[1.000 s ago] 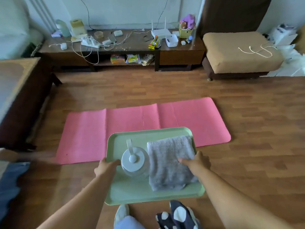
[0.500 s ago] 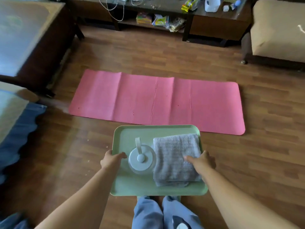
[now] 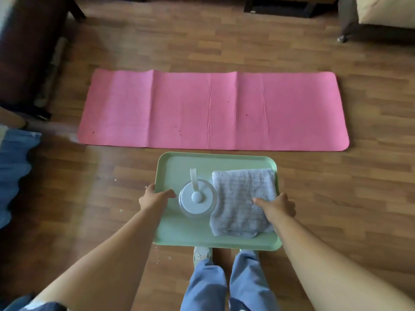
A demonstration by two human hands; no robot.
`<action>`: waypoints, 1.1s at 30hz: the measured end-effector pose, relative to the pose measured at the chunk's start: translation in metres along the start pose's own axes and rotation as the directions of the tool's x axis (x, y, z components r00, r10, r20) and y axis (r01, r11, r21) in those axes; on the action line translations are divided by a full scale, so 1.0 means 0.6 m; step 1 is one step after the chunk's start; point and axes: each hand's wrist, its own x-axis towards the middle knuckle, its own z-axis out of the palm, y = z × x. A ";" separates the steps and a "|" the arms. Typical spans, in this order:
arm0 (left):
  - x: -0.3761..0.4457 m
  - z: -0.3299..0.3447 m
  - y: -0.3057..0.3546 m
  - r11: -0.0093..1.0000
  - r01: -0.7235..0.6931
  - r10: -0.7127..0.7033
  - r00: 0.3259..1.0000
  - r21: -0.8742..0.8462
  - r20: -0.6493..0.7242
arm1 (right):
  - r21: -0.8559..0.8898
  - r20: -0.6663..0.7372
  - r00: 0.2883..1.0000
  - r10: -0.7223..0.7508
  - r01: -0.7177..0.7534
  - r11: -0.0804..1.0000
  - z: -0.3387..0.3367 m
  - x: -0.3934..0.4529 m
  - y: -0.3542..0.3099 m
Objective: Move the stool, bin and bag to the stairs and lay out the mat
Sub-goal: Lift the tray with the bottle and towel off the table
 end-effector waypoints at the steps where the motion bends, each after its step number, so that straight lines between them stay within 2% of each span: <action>1: 0.019 0.007 -0.004 1.000 0.000 0.000 1.000 0.008 0.000 | 0.007 0.000 1.000 0.009 -0.009 1.000 0.020 0.013 0.000; 9: 0.158 0.097 -0.081 0.998 0.054 -0.054 0.999 -0.008 -0.006 | -0.018 0.014 0.999 0.038 -0.038 0.999 0.156 0.147 0.003; 17: 0.337 0.219 -0.160 0.996 0.088 -0.088 0.996 0.023 0.011 | -0.034 0.024 1.000 0.004 -0.004 0.999 0.304 0.317 0.031; 21: 0.413 0.281 -0.195 0.995 0.101 -0.101 0.995 -0.005 0.013 | 0.062 0.070 0.997 -0.043 0.039 0.997 0.374 0.393 0.052; 23: 0.450 0.305 -0.210 0.996 0.089 -0.089 0.996 0.002 0.022 | 0.108 0.095 0.994 -0.052 0.042 0.993 0.401 0.426 0.057; 27: 0.512 0.341 -0.226 0.997 0.066 -0.068 0.997 0.045 0.042 | 0.015 0.081 0.996 -0.038 0.037 0.999 0.457 0.479 0.073; 33: 0.578 0.372 -0.245 0.997 0.052 -0.058 0.993 0.061 0.102 | 0.052 0.144 0.990 -0.010 0.002 0.999 0.523 0.540 0.085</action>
